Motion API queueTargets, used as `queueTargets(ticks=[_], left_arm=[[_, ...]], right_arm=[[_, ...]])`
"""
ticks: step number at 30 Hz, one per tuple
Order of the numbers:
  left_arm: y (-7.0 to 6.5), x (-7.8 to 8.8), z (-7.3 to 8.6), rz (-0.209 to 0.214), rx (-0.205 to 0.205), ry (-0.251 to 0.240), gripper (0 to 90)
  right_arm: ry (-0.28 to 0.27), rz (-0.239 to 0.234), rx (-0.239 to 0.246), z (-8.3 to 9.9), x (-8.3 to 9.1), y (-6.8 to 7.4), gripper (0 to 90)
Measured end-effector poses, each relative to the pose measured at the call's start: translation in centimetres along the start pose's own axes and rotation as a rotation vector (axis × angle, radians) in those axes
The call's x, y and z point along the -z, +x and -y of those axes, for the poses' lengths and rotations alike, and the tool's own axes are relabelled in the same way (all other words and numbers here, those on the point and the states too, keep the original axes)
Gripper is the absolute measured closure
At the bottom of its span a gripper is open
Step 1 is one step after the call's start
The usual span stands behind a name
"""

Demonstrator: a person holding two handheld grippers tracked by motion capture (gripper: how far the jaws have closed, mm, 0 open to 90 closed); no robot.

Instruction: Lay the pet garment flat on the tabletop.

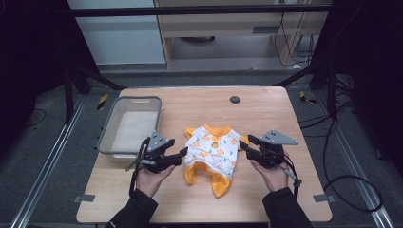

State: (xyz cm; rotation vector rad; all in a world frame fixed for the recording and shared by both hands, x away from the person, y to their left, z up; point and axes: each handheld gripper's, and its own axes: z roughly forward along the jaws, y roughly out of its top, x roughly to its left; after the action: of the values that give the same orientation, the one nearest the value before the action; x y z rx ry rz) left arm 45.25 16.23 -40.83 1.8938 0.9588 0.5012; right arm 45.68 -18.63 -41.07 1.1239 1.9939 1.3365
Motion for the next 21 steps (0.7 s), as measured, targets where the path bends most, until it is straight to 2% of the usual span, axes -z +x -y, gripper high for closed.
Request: queueTargets(ticks=[3,8,11,14,17,21], left_arm=[[-0.3,0.8,1.2,0.000,-0.024,0.018,39.3],[-0.5,1.4,2.5,0.000,-0.020,0.019,39.3],[-0.5,1.4,3.8,0.002,-0.013,0.045,40.0],[-0.5,1.2,4.5,-0.005,-0.006,0.071,40.9],[-0.5,1.2,4.8,0.000,0.008,0.072,41.8],[-0.9,1.0,5.4,0.006,-0.003,0.087,43.2]], right_arm=[[0.014,-0.025,0.002,0.8,0.9,0.5,53.6],[0.032,-0.041,-0.001,1.8,1.6,0.9,52.2],[0.039,-0.061,-0.009,3.1,2.1,1.2,51.8],[0.065,-0.076,-0.006,3.8,2.1,1.5,51.2],[0.073,-0.083,-0.008,4.2,2.1,1.7,51.2],[0.099,-0.108,-0.009,5.1,2.1,2.2,51.0]])
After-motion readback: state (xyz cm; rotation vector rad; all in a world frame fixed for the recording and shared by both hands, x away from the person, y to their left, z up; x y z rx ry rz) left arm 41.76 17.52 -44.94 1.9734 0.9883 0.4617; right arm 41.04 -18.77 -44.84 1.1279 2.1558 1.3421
